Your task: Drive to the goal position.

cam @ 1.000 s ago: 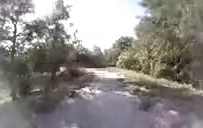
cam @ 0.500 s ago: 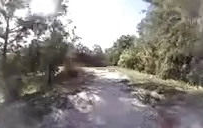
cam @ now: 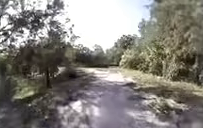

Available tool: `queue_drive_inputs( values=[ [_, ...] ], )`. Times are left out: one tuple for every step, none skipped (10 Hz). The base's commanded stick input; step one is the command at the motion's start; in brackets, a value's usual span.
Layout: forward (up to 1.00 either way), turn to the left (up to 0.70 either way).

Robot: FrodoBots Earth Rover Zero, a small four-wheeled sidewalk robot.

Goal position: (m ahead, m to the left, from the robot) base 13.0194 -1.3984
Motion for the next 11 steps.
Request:
queue_drive_inputs(
  values=[
    [0.85, -0.07],
    [0.85, -0.34],
    [0.85, -0.32],
    [0.85, -0.01],
    [0.85, 0.0],
    [0.85, 0.0],
    [0.85, 0.0],
    [0.85, 0.0],
    [0.85, 0.0],
    [0.85, 0.0],
    [0.85, 0.0]
  ],
)
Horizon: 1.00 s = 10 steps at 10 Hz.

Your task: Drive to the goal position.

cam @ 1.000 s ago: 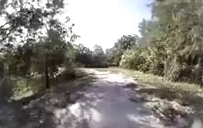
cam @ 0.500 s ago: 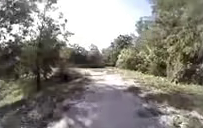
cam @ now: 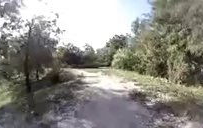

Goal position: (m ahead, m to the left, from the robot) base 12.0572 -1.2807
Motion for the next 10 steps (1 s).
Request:
queue_drive_inputs(
  values=[
    [0.85, 0.0],
    [0.85, 0.0],
    [0.85, 0.0],
    [0.85, 0.0],
    [0.85, 0.0],
    [0.85, 0.0],
    [0.85, 0.0],
    [0.85, 0.0],
    [0.85, 0.0],
    [0.85, 0.0]
  ],
)
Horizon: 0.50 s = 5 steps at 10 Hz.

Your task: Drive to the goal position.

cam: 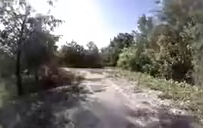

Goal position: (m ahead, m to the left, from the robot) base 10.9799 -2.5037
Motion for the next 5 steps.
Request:
queue_drive_inputs(
  values=[
    [0.85, 0.0],
    [0.85, 0.0],
    [0.85, 0.0],
    [0.85, 0.0],
    [0.85, 0.0]
  ],
)
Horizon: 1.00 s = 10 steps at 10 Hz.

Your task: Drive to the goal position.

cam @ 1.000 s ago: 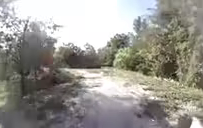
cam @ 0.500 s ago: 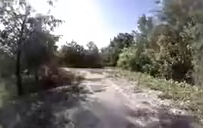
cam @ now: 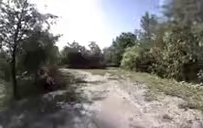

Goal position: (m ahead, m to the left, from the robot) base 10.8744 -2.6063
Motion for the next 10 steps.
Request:
queue_drive_inputs(
  values=[
    [0.85, 0.0],
    [0.85, 0.0],
    [0.85, 0.0],
    [0.85, 0.0],
    [0.85, 0.0],
    [0.85, 0.0],
    [0.85, 0.0],
    [0.85, 0.0],
    [0.85, 0.0],
    [0.85, 0.0]
  ],
)
